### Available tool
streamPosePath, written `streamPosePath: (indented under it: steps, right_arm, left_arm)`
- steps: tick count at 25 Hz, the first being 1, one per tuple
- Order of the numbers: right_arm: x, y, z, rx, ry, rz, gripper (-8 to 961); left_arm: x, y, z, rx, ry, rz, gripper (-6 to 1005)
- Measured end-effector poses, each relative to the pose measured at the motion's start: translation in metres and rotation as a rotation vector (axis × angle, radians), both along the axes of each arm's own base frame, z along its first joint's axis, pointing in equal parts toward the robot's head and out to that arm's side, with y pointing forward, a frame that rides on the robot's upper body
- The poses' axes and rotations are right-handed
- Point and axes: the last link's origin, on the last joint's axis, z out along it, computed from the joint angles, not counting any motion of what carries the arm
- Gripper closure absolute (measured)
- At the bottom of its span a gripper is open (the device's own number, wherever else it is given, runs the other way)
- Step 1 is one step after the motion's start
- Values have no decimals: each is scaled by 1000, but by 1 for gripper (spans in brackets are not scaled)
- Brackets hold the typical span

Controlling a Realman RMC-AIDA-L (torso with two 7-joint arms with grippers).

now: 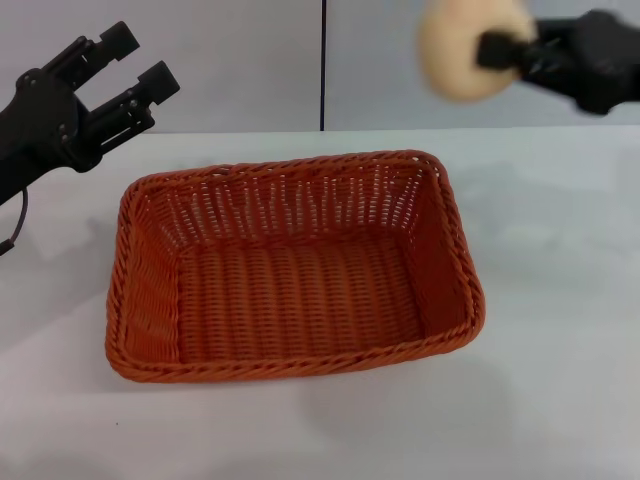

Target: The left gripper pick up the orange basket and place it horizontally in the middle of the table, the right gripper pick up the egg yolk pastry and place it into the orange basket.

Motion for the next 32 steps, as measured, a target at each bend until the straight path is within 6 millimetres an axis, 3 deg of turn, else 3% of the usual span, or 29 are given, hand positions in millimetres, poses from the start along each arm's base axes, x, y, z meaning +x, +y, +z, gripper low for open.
streamPosePath:
  steps: [3, 6, 10, 15, 17, 22, 23, 24, 27, 28, 29, 32]
  right_arm:
    - [-17, 0, -27, -102, -44, 74, 844]
    - [-21, 0, -32, -119, -62, 91, 780]
    - [-19, -1, -30, -113, -60, 88, 694]
    - [-6, -4, -21, -84, -43, 51, 445]
    - [1, -6, -14, -56, -31, 42, 442]
    - [28, -20, 7, 104, 47, 25, 436]
    - [43, -28, 14, 193, 82, 6, 435]
    - [43, -28, 14, 193, 82, 6, 434]
    - [69, -43, 25, 352, 125, -33, 431]
    - [90, -55, 31, 473, 161, -75, 430]
    - [90, -55, 31, 473, 161, -75, 430]
    - [115, -69, 36, 635, 198, -140, 431]
  left_arm:
    - [1, 0, 0, -1, -1, -3, 197]
    - [1, 0, -1, -2, -1, -4, 197]
    - [1, 0, -2, -10, 2, -7, 197]
    - [1, -1, -2, -10, 2, -5, 197]
    - [1, -1, -2, -9, 2, -5, 197]
    - [1, -1, -1, -6, -1, -6, 197]
    - [1, 0, -1, -4, -2, -5, 197]
    - [1, 0, 0, -2, -2, -4, 197]
    - [0, -1, 0, 14, 5, -8, 197]
    - [-2, -2, -2, 43, 17, -9, 197]
    - [-4, -3, -3, 60, 21, -7, 197]
    - [-8, -4, -4, 103, 22, 2, 197]
